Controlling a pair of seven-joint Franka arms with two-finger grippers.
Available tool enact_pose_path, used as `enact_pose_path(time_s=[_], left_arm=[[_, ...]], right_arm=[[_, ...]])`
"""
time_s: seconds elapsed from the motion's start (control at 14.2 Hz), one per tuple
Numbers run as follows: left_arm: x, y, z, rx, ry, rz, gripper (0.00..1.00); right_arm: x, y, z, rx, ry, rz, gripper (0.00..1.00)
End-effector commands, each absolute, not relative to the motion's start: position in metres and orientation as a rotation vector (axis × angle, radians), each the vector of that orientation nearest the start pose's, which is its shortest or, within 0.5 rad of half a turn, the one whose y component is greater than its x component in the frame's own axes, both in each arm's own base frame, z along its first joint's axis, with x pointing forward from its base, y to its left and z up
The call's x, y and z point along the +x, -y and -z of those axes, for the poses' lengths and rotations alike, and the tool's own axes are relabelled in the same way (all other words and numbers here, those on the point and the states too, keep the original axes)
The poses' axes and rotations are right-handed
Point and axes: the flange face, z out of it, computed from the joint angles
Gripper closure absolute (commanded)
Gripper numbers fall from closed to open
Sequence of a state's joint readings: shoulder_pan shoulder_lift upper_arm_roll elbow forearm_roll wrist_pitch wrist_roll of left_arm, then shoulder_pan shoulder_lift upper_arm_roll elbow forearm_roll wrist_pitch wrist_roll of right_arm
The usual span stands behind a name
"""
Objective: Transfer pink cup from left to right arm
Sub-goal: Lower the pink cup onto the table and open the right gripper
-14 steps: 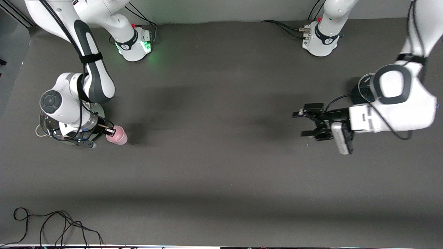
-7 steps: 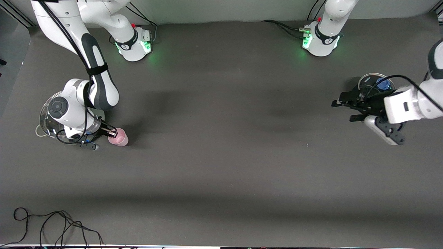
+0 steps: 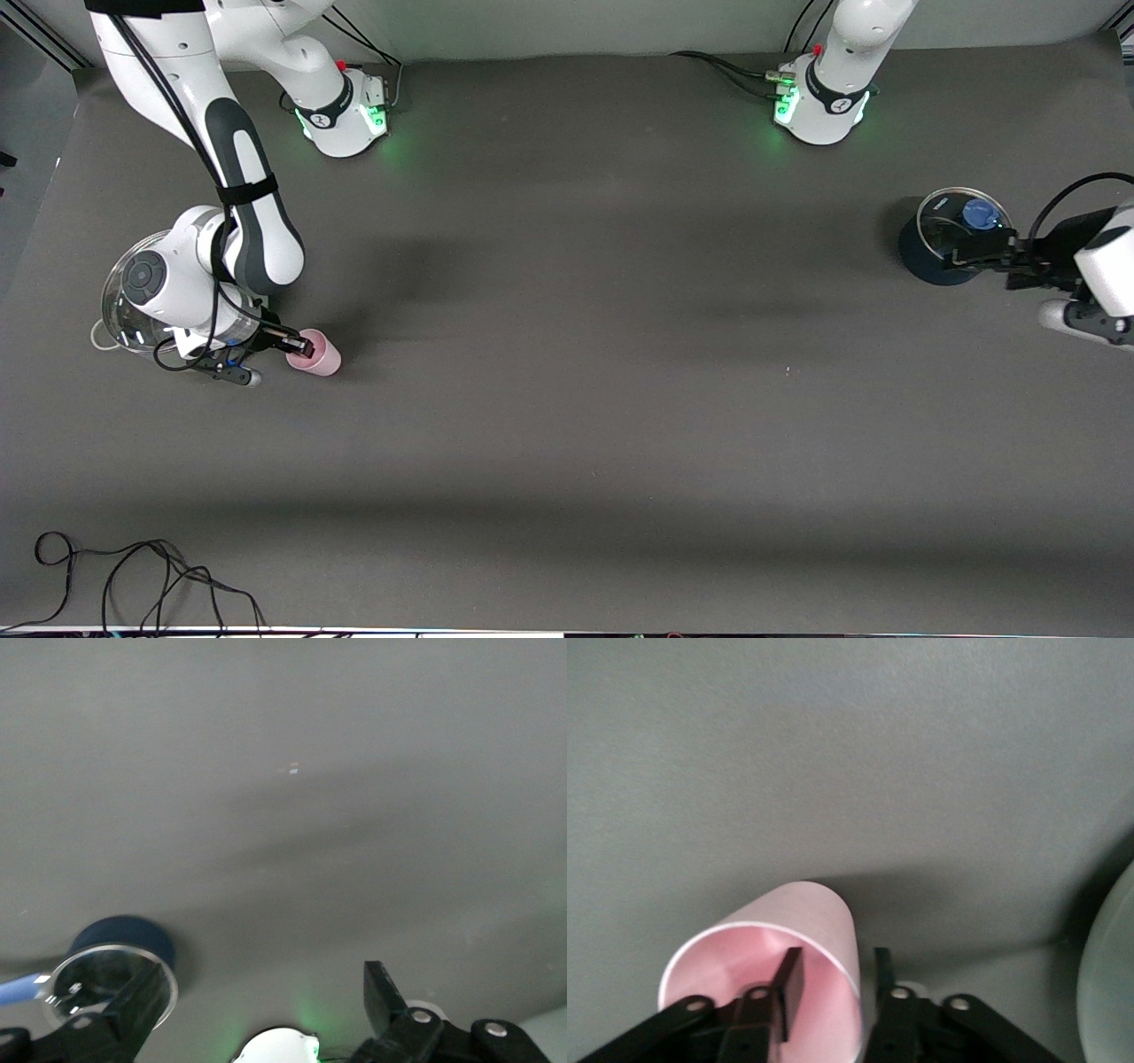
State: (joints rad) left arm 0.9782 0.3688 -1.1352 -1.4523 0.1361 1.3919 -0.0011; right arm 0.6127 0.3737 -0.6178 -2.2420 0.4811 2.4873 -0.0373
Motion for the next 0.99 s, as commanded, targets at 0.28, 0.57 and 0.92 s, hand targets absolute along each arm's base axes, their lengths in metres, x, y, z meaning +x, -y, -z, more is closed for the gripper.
enact_pose_path(time_s=[0.28, 0.57, 0.92], left_arm=[[0.572, -0.016, -0.573, -3.098, -0.117, -0.342, 0.00], [0.565, -0.019, -0.563, -3.061, -0.067, -0.305, 0.00], [0.563, -0.019, -0.554, -3.032, -0.027, -0.296, 0.00]], right_arm=[[0.550, 0.020, -0.323, -3.020, -0.323, 0.036, 0.00], [0.565, 0.019, -0.419, -3.124, -0.327, -0.042, 0.00], [0.575, 0.010, -0.541, -3.155, -0.293, -0.184, 0.00]])
